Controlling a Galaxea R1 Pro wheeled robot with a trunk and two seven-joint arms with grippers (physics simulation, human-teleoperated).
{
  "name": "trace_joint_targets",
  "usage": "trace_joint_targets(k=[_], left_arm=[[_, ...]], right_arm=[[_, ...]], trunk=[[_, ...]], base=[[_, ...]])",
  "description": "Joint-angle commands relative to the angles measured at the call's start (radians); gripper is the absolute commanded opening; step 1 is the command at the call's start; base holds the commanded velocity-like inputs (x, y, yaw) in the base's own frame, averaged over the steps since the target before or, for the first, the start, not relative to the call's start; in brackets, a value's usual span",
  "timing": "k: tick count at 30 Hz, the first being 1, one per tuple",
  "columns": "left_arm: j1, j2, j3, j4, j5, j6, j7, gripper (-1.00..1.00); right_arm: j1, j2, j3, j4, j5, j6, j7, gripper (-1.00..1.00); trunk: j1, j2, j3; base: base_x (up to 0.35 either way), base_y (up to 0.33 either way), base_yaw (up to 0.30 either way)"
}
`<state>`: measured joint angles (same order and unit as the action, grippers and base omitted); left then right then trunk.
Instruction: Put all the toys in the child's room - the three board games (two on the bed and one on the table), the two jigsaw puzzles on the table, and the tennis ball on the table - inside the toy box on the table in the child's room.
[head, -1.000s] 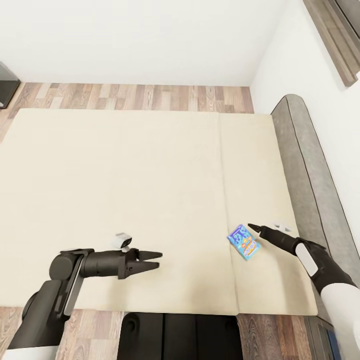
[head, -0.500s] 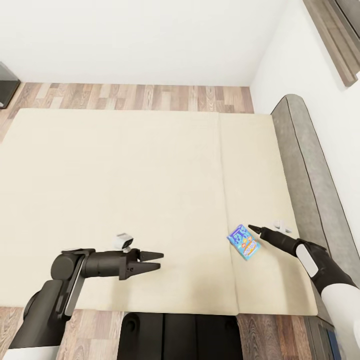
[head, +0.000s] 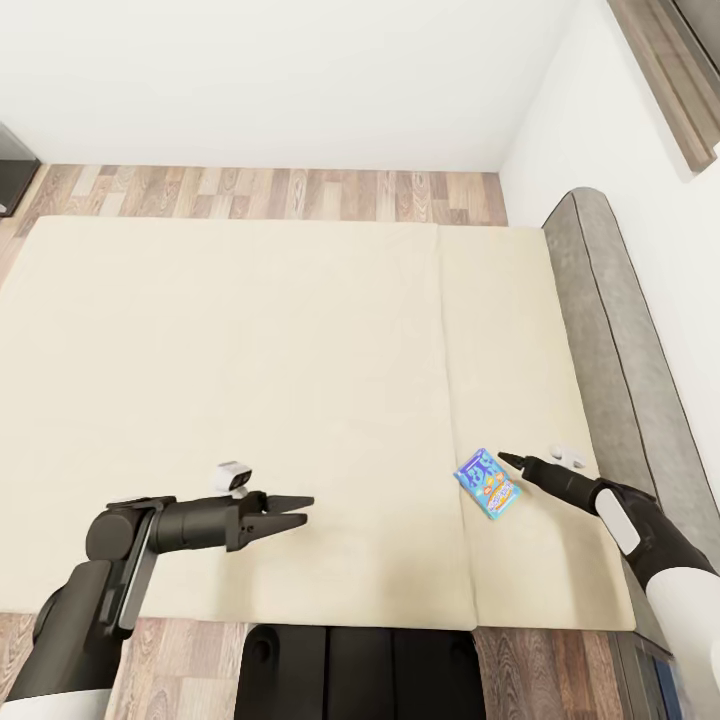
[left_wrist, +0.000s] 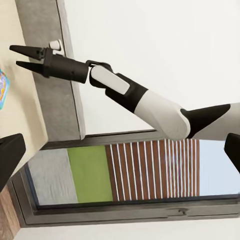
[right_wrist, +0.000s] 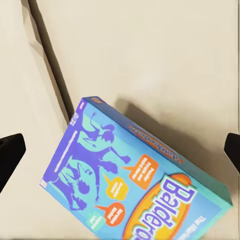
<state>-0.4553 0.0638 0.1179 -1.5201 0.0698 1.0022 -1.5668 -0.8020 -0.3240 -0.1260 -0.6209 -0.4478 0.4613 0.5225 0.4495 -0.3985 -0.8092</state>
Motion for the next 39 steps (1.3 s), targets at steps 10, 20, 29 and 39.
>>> trace_joint_targets(k=[10,20,29,39], left_arm=[[0.000,0.001,0.007,0.000,-0.001,0.010,-0.004,1.00],[0.000,0.001,0.006,0.000,-0.001,0.010,-0.004,1.00],[0.000,0.001,0.006,0.000,-0.001,0.010,-0.004,1.00],[0.000,0.001,0.006,0.001,-0.001,0.010,-0.004,1.00]], right_arm=[[0.000,-0.025,-0.004,0.000,-0.011,0.095,0.064,1.00],[0.000,-0.059,-0.004,0.000,-0.012,0.175,0.125,1.00],[0.000,-0.061,-0.004,0.000,-0.012,0.174,0.128,1.00],[0.000,-0.059,-0.007,0.005,-0.011,0.124,0.124,1.00]], trunk=[[0.001,-0.002,-0.005],[0.001,-0.002,-0.007],[0.001,-0.002,-0.007],[0.001,-0.002,-0.007]], base=[[0.000,0.000,0.000],[0.000,0.000,0.000],[0.000,0.000,0.000],[0.000,0.000,0.000]])
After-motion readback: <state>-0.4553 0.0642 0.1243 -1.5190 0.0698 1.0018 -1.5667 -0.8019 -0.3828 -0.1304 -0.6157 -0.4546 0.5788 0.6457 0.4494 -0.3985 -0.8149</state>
